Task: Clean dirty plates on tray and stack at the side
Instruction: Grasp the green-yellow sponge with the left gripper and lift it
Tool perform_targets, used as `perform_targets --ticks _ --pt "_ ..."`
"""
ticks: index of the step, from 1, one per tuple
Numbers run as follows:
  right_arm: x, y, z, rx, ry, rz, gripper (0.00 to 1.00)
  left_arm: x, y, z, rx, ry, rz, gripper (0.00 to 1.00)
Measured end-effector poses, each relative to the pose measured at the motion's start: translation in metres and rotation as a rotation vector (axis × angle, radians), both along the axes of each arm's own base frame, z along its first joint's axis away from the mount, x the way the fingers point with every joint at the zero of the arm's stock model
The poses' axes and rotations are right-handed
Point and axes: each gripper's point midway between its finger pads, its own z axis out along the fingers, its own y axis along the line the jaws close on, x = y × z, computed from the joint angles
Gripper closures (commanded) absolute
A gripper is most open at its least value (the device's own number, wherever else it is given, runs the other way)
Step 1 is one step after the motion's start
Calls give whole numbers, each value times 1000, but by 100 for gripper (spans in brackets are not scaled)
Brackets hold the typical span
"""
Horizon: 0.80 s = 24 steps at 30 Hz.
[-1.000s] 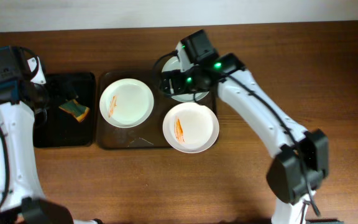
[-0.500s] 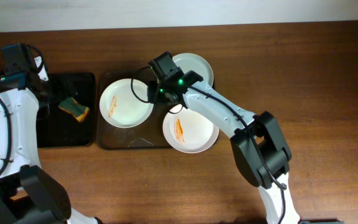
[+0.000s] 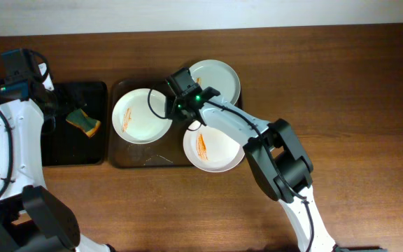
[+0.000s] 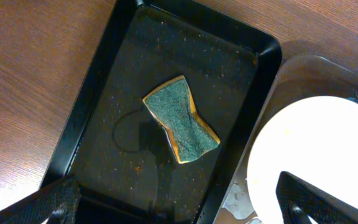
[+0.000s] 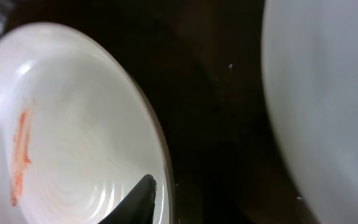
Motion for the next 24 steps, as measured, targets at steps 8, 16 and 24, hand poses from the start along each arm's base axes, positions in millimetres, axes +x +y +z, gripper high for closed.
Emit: perform_targets --ticks 8,16,24 --pt "-17 9 -6 -33 32 28 96 0 0 0 0 0 0 1" --pt "-19 -17 -6 -69 123 -1 96 -2 -1 -22 -22 64 2 5" --pt "-5 -35 -6 -85 108 -31 96 8 -6 -99 -147 185 102 36"
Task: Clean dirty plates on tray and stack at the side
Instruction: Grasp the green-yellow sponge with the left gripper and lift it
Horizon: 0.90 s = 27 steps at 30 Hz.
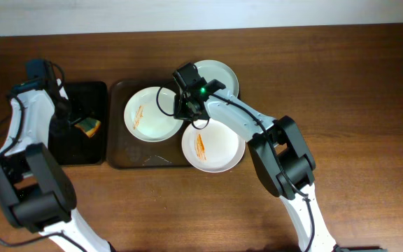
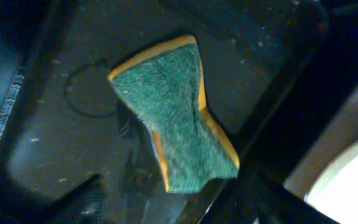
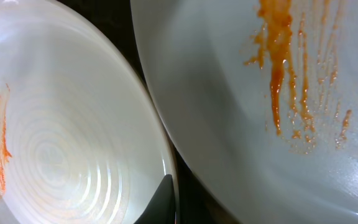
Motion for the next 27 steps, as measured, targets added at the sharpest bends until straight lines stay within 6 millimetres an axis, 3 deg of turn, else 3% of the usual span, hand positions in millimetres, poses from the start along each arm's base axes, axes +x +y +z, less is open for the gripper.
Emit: perform_targets --ticks 5,10,12,15,17,23,27 --pt "0 1 0 -13 -13 13 96 6 -6 -34 -50 37 159 38" --pt "0 2 1 -26 -26 20 96 20 -12 -56 -46 28 196 39" --pt "0 3 1 -27 -27 21 96 21 -11 -56 -39 20 203 61" --pt "0 2 1 -29 -28 21 96 22 -7 -56 -25 17 218 69" --pt "0 2 1 -30 -28 21 96 22 -6 -56 -20 19 224 98" --pt "0 3 1 -29 -28 20 96 6 -10 -49 -29 117 221 99" --pt "0 3 1 -30 -29 21 96 6 -5 -18 3 155 163 99"
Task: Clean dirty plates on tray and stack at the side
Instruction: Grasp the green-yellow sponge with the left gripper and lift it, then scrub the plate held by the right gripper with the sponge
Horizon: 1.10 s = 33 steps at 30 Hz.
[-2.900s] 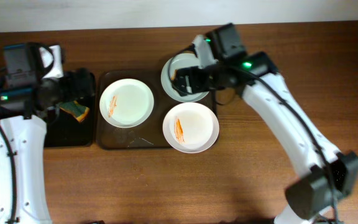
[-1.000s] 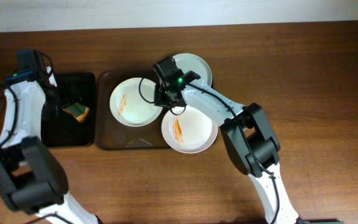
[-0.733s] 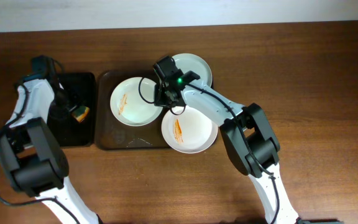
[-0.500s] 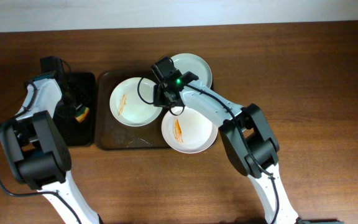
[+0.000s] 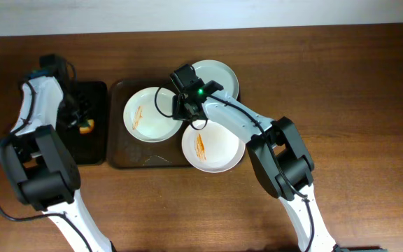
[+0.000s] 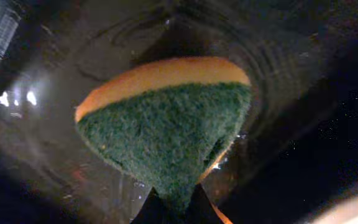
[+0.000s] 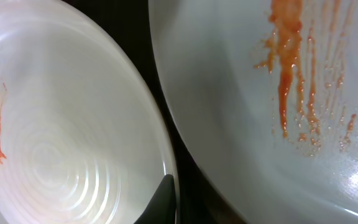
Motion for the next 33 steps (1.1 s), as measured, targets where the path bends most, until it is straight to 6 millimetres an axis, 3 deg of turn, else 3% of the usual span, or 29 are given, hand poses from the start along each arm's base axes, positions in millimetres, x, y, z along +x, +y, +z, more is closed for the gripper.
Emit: perform_targets --ticks 5,8,12,15,18,19,21,29,33 --pt "-1 2 0 0 -6 35 96 12 6 45 33 -20 -126 99" --pt "-4 5 1 11 -2 72 96 5 -4 54 4 13 -267 99" --pt "-8 12 2 45 11 108 96 13 -51 56 -159 -51 -498 99" --pt "-10 16 3 79 25 137 96 29 -103 61 -255 -148 -682 99" --pt "-10 16 4 104 38 149 96 30 -126 60 -271 -150 -757 99" --pt "-10 15 4 118 47 150 96 31 -147 53 -288 -143 -809 99" --pt "-6 14 5 149 51 155 96 30 -156 39 -295 -133 -833 99" --pt "4 3 8 216 68 158 96 -6 -147 -38 -309 -28 -810 99" --pt "2 3 4 211 75 162 96 -6 -151 -40 -307 -83 -818 99"
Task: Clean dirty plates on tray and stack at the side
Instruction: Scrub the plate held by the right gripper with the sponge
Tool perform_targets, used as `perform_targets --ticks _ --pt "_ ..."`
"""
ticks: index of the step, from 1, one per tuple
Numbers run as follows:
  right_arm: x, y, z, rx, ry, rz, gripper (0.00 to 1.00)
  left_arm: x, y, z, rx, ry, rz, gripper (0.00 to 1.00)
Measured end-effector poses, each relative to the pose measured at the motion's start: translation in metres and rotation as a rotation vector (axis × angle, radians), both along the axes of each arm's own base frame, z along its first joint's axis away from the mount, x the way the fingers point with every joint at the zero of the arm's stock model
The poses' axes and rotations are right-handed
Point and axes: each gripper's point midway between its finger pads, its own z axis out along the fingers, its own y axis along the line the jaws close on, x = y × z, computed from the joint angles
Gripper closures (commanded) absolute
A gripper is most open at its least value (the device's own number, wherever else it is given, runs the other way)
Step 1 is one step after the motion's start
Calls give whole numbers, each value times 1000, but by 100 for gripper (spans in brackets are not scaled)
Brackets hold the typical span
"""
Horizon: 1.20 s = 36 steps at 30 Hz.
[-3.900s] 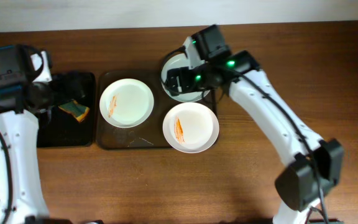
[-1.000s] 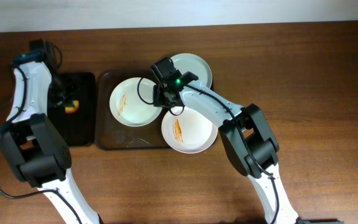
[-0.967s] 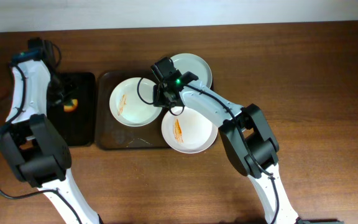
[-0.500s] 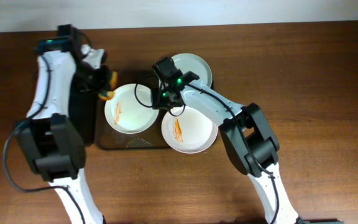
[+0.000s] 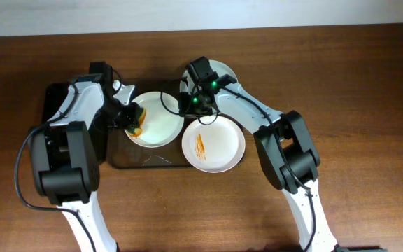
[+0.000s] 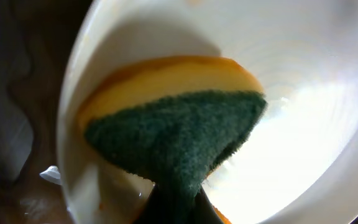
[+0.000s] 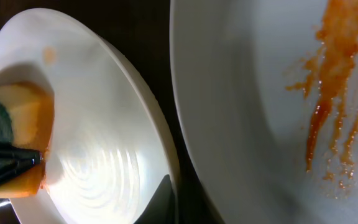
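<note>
My left gripper (image 5: 128, 115) is shut on a green-and-yellow sponge (image 5: 137, 119), pressed on the left inside of a white plate (image 5: 161, 120) in the brown tray (image 5: 145, 159). In the left wrist view the sponge (image 6: 173, 121) lies against the plate (image 6: 291, 118). My right gripper (image 5: 187, 106) is shut on this plate's right rim; one finger (image 7: 162, 194) shows inside the rim (image 7: 160, 134), the other is hidden. A second plate (image 5: 214, 145) with orange streaks (image 7: 328, 87) overlaps the tray's right edge. A third plate (image 5: 222, 73) lies behind.
A black tray (image 5: 53, 119) stands left of the brown tray, under my left arm. A small crumpled clear scrap (image 5: 149, 159) lies on the brown tray's front part. Brown tabletop (image 5: 341, 105) spreads to the right and the front.
My left gripper has carried the sponge from the black tray onto the left side of the left plate. The plate's orange smear no longer shows. My right gripper still holds the rim.
At first my left gripper was open high above the sponge in the black tray, and my right gripper was at the left plate's rim. Then the left gripper was low over the sponge, then shut on it. Now the sponge rests in the plate.
</note>
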Motion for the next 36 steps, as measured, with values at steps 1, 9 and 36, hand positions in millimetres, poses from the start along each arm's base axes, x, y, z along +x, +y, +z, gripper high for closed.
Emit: perform_targets --ticks 1,9,36 --pt "0 0 0 0 -1 3 96 2 -2 0 -10 -16 -2 99" --pt "-3 6 -1 -14 -17 16 96 48 -28 1 -31 -193 89 99" --pt "-10 18 0 -8 -9 11 96 33 -4 1 93 -126 138 99"
